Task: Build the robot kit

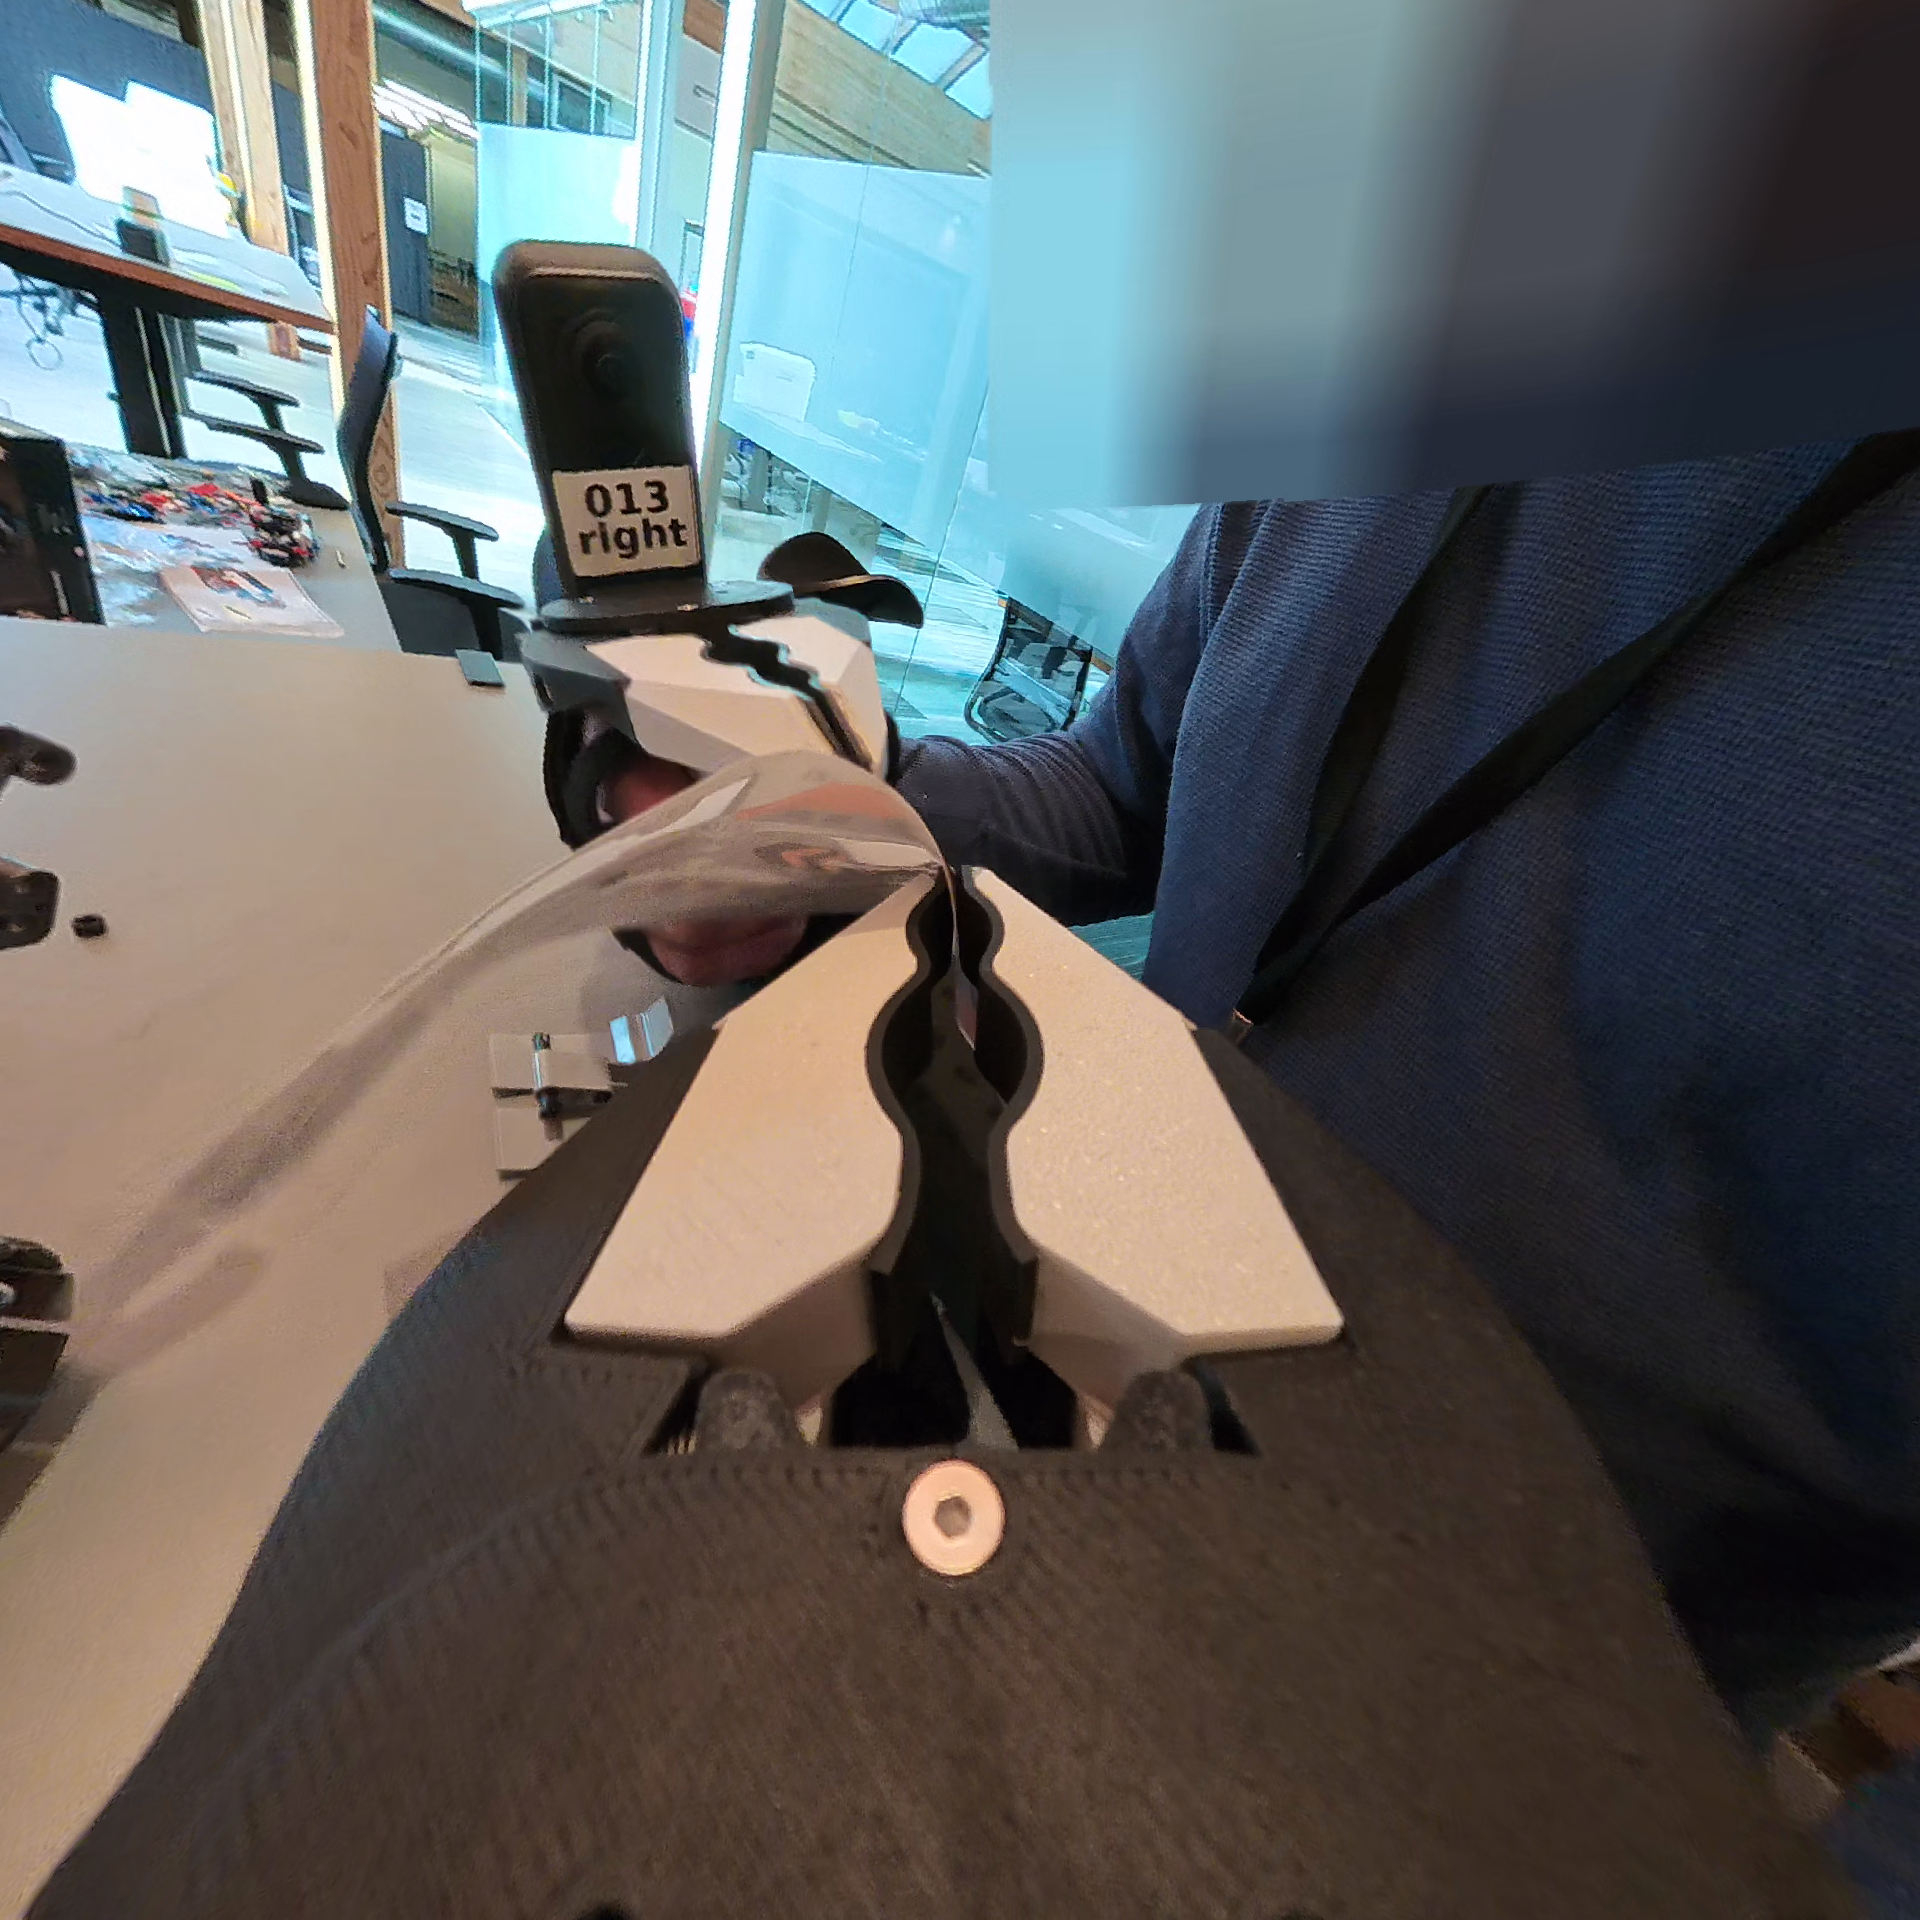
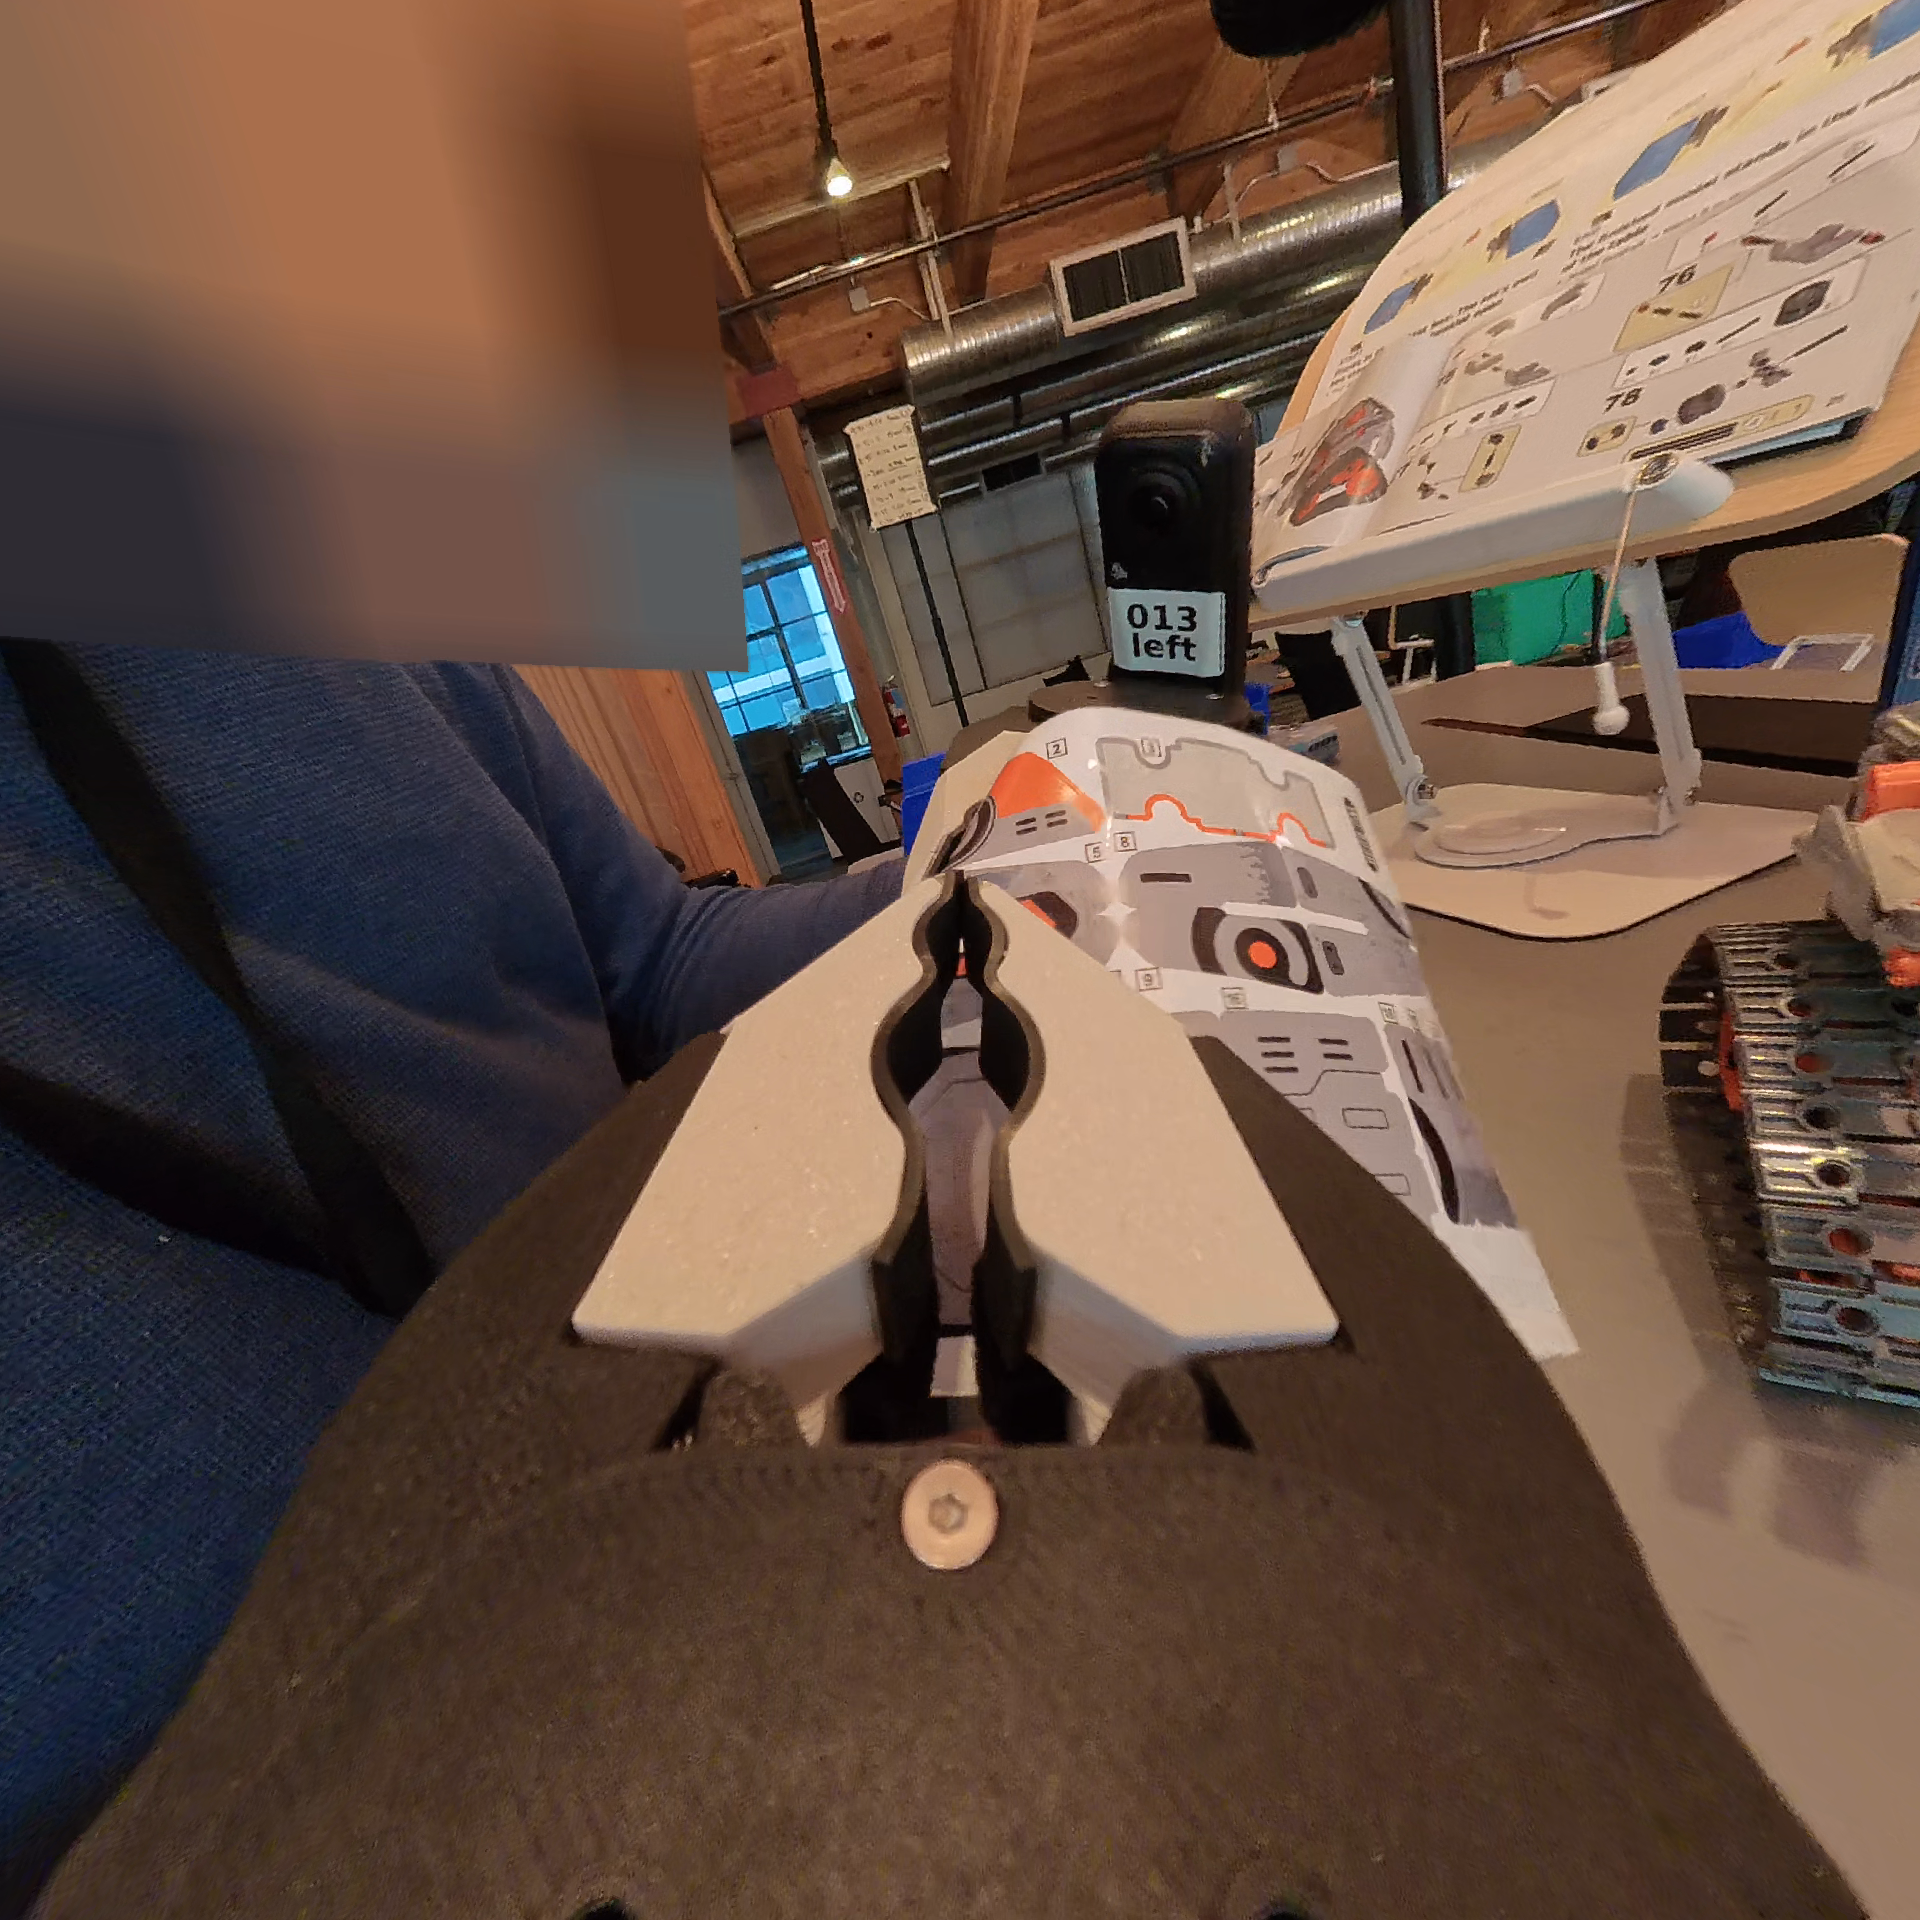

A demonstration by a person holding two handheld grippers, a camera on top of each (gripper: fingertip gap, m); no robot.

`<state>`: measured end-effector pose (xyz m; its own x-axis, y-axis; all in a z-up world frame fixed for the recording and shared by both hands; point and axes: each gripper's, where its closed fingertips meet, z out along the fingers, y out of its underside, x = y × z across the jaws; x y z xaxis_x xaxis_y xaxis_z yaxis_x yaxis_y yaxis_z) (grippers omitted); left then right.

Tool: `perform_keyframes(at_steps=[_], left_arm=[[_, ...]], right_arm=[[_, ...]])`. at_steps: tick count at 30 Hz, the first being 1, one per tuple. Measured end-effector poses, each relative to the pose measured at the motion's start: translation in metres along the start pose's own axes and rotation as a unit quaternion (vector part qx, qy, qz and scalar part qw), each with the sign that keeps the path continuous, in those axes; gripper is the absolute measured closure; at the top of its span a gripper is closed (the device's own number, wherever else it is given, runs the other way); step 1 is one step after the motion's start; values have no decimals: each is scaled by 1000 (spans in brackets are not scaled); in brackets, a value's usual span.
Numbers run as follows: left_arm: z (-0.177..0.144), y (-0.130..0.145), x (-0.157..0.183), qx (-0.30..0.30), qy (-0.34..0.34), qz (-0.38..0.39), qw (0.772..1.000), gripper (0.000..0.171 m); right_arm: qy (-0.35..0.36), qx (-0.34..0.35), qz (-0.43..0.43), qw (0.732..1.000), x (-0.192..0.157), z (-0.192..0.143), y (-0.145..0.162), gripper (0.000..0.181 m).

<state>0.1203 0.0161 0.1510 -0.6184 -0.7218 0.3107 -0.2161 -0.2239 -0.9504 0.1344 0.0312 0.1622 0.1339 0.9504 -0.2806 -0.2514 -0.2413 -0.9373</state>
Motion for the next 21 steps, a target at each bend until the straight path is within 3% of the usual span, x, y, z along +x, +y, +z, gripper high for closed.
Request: perform_keyframes(at_steps=[9, 17, 21], left_arm=[[-18, 16, -9, -15, -39, -97, 994, 171], [-30, 60, -14, -81, -82, -214, 970, 171], [-40, 77, -24, -109, -136, -231, 957, 145]], right_arm=[[38, 9, 0, 999, 12, -12, -5, 181], [80, 0, -19, 997, 18, -15, -5, 181], [103, -16, -34, 994, 21, -9, -3, 181]])
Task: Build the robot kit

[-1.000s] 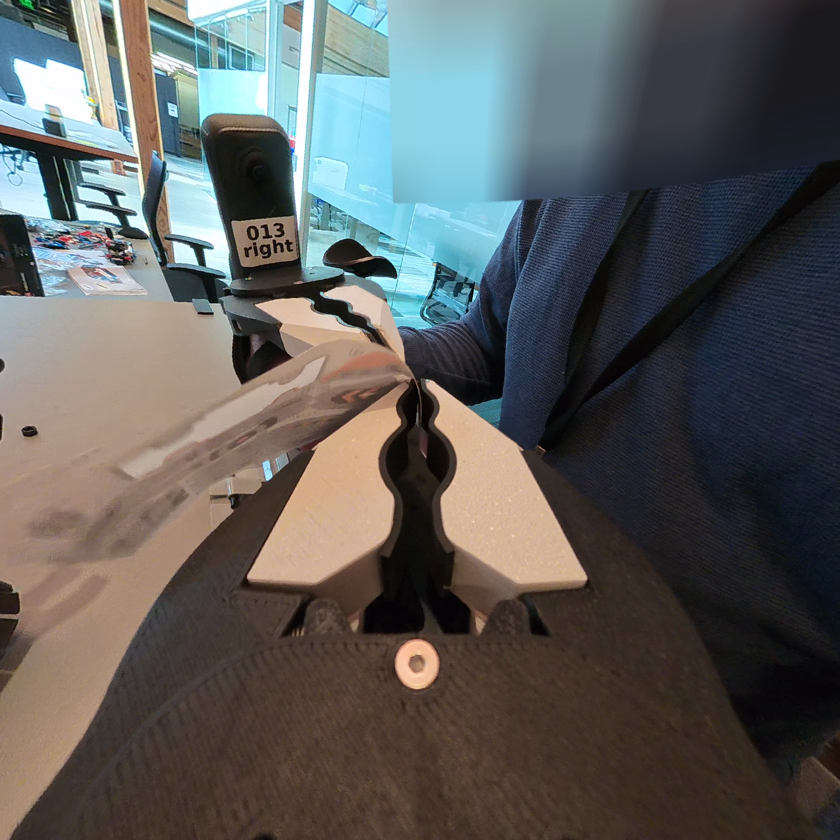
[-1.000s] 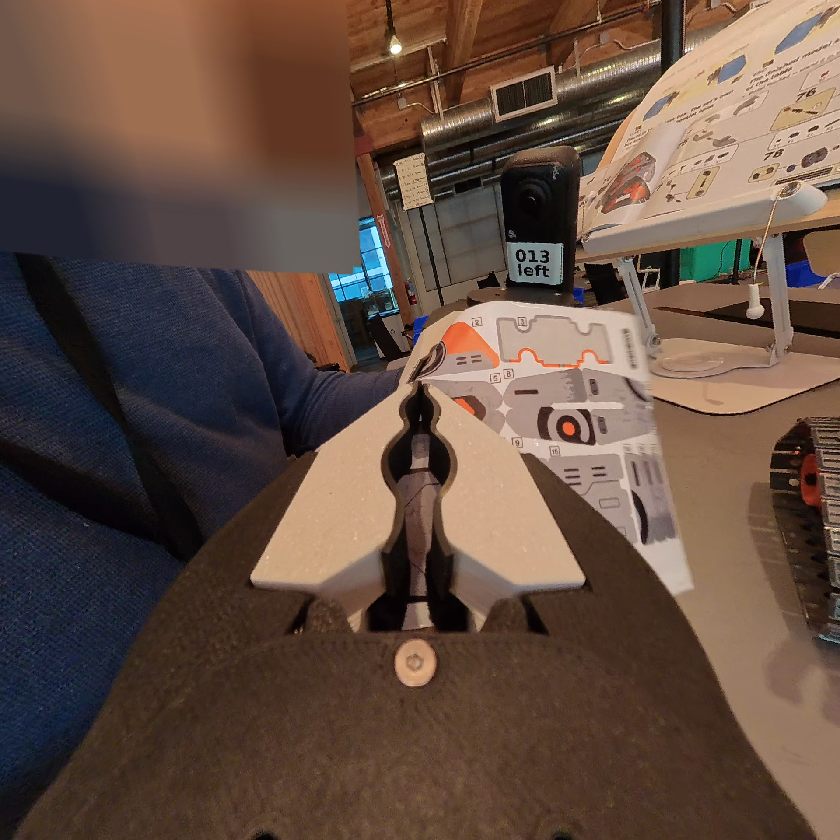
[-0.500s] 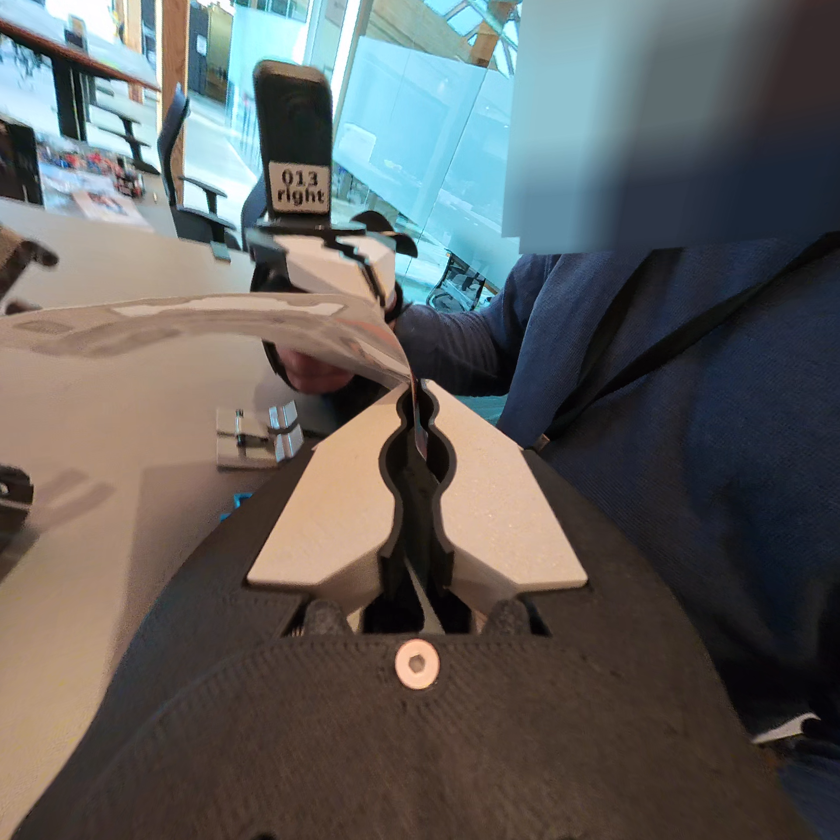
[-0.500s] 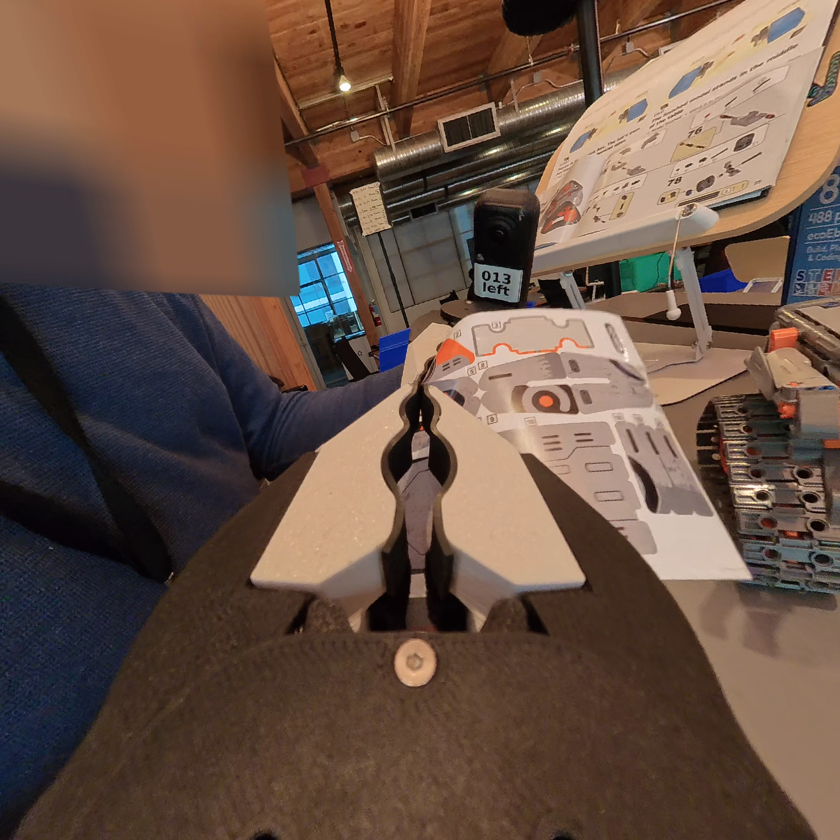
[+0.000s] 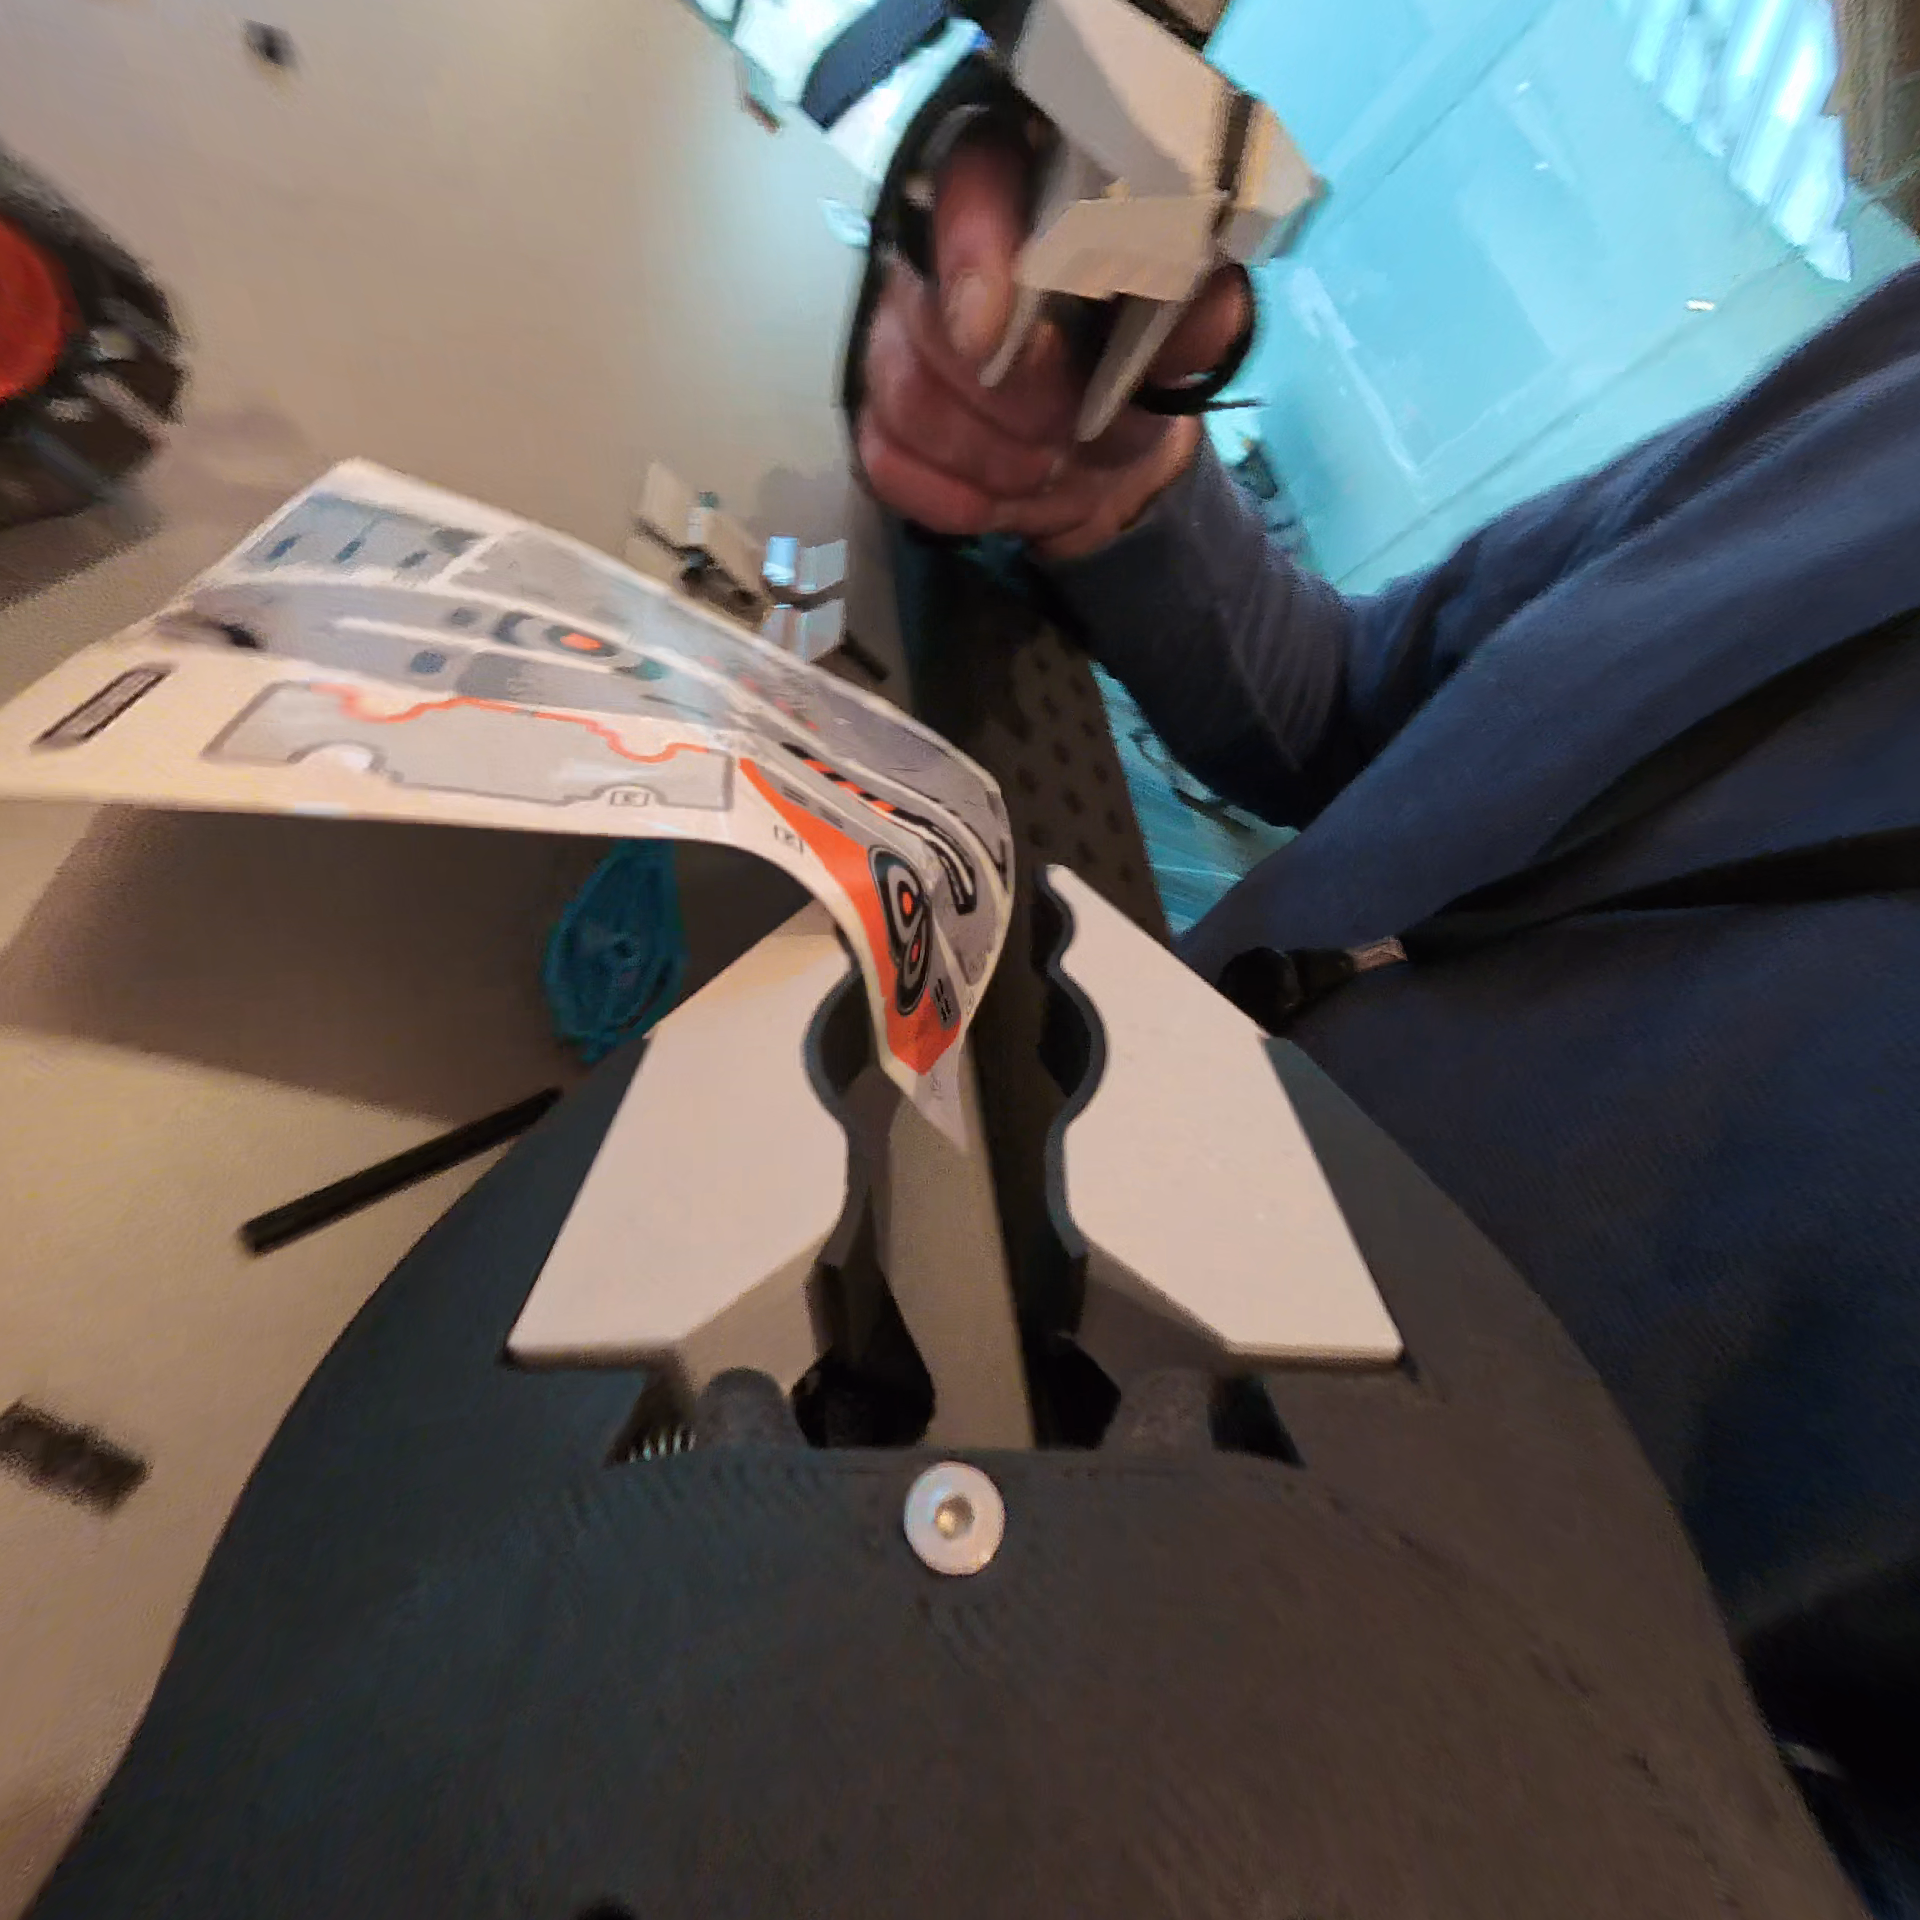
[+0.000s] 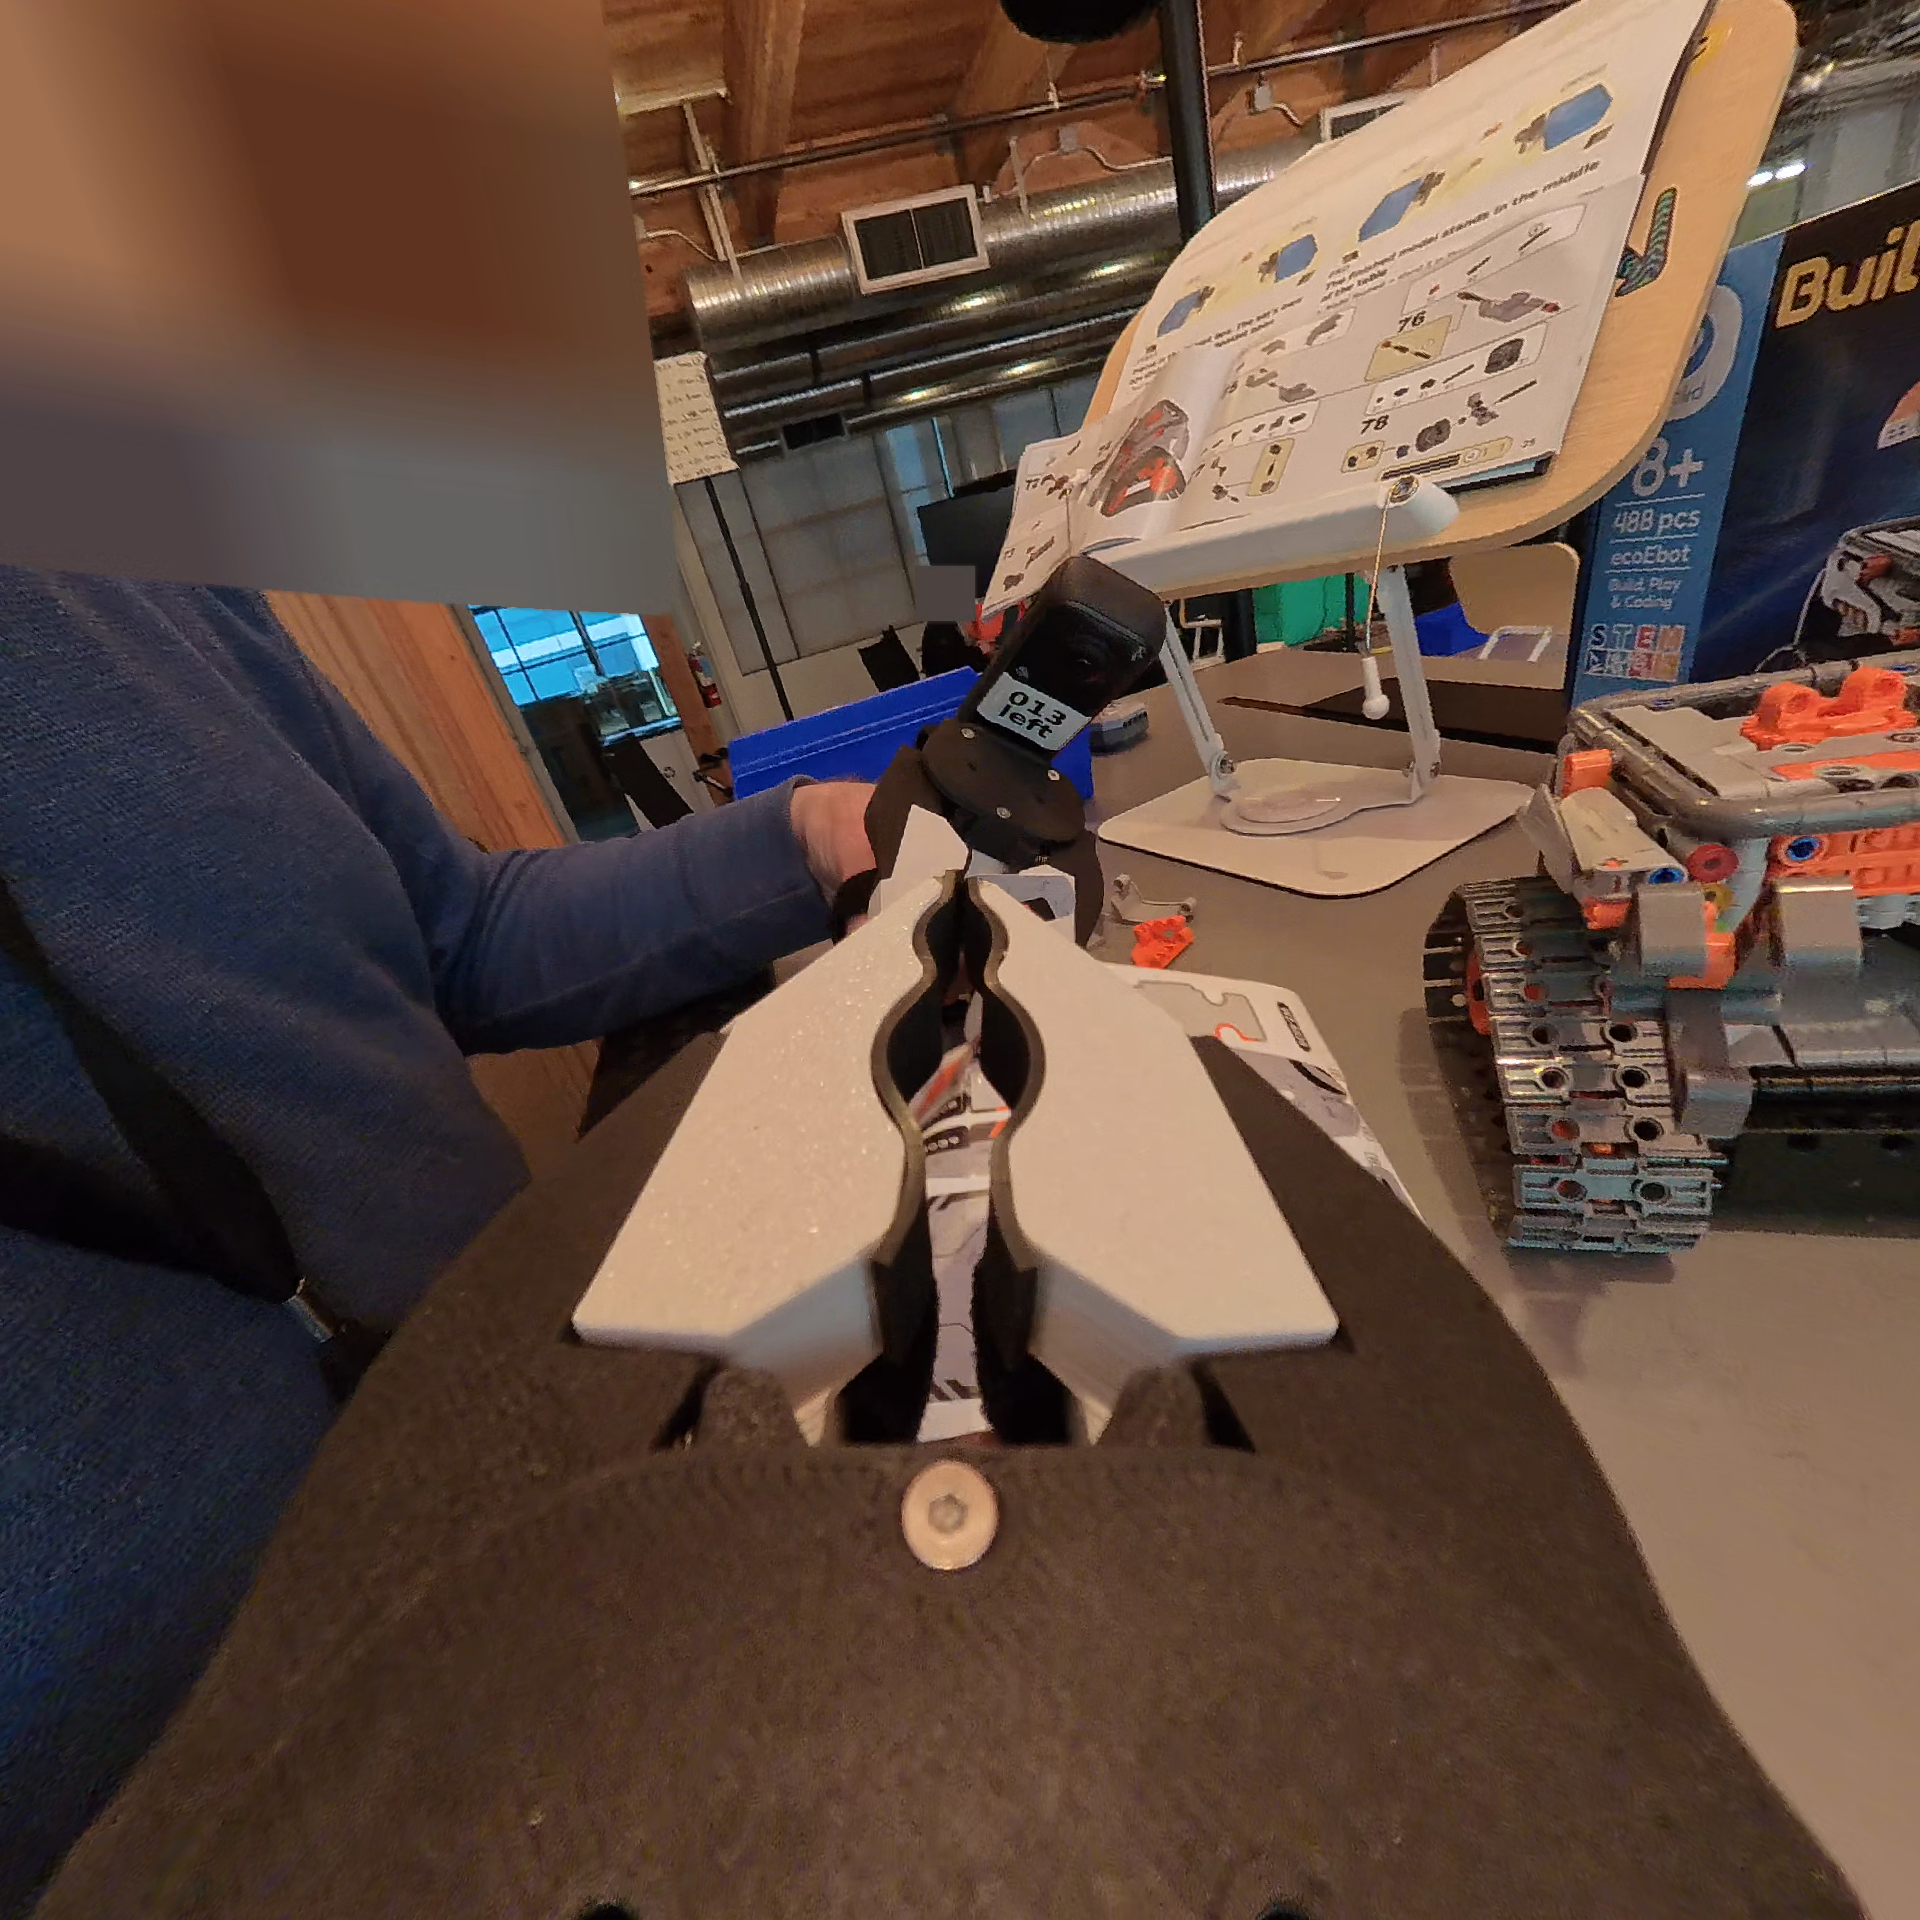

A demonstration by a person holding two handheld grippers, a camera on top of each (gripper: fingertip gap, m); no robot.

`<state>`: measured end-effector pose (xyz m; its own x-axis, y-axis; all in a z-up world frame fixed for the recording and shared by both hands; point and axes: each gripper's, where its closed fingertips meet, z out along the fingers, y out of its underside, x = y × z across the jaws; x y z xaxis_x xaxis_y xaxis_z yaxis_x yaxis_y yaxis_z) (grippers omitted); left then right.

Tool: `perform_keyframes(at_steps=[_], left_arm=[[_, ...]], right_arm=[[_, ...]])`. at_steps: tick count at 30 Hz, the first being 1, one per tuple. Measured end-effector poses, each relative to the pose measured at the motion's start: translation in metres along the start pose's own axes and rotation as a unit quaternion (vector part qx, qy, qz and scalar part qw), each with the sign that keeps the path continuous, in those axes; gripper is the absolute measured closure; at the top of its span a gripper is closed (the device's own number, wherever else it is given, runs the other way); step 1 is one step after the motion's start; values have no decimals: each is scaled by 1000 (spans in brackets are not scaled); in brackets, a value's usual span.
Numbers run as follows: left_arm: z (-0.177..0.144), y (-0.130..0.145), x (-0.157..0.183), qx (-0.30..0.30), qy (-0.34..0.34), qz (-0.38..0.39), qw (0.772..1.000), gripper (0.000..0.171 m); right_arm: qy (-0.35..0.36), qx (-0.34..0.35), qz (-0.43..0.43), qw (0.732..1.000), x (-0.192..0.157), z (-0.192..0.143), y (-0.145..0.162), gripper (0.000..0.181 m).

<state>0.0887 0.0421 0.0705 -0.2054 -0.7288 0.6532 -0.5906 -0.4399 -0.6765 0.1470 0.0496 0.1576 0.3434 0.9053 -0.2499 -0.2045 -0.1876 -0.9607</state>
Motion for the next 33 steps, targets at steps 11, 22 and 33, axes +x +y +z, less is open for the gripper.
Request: perform_keyframes(at_steps=[11, 22, 33], left_arm=[[-35, -9, -21, 26, -116, 24, 993, 92], [-72, -12, -54, 7, -314, 92, 945, 65], [-62, -98, -4, 116, -433, 392, 803, 137]], right_arm=[[73, -12, -38, 996, 12, 26, -7, 181], [136, -10, -68, 988, 35, 45, -13, 181], [116, 159, 150, 969, 54, 47, -34, 181]])
